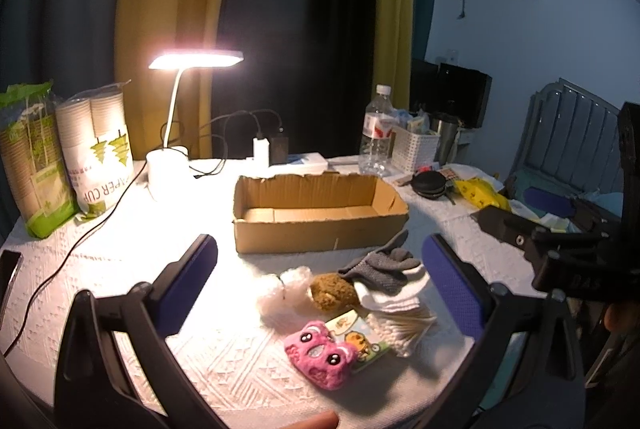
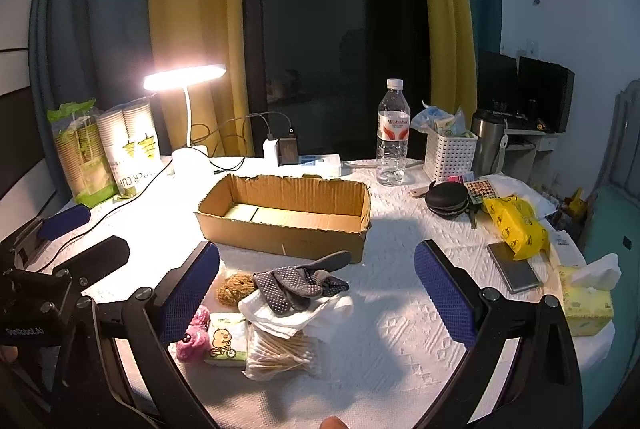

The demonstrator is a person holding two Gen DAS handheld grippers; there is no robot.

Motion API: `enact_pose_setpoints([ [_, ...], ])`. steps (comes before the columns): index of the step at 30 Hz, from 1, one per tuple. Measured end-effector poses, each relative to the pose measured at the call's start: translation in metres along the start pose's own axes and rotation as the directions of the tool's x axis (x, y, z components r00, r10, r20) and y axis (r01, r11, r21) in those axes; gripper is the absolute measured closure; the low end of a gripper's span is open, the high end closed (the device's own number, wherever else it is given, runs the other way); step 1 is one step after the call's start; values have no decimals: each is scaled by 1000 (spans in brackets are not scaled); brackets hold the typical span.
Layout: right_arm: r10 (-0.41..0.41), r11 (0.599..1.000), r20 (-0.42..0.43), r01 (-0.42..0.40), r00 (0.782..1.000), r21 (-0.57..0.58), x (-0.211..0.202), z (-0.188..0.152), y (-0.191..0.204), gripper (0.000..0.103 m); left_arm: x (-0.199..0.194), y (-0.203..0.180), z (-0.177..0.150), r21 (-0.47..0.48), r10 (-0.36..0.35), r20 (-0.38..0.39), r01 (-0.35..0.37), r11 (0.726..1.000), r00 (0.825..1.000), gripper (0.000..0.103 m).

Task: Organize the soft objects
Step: 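Move both tools toward the pile of soft items beside the box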

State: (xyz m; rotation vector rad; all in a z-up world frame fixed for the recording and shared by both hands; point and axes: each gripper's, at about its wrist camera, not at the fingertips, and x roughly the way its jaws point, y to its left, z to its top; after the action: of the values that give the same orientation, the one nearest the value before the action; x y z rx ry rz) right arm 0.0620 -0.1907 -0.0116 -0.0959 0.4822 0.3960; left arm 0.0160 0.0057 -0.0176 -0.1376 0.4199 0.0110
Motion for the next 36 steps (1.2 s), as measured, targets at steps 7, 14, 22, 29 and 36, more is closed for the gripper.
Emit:
enact_pose_setpoints([
  [7, 1, 1000, -13, -1, 1000, -1, 6, -1, -2, 3, 7, 1, 0, -3, 2, -21, -2, 1000, 1000, 1],
  [14, -5, 1000, -21, 5, 1000, 5, 11, 0, -6, 3, 12, 3, 1, -3, 0, -29, 0, 1000, 1000, 1],
  [22, -7, 1000, -35, 8, 999, 6, 17, -1, -7, 3, 20, 5, 0, -8, 3, -44, -3, 1000, 999, 1],
  [29, -6, 1000, -36, 6, 999, 5, 17, 0, -6, 3, 20, 6, 0, -8, 3, -45, -3, 1000, 999, 1],
  [36, -11, 1000, -36, 11, 999, 1, 17, 0, -4, 3, 20, 7, 0, -11, 0, -46, 0, 1000, 999, 1],
])
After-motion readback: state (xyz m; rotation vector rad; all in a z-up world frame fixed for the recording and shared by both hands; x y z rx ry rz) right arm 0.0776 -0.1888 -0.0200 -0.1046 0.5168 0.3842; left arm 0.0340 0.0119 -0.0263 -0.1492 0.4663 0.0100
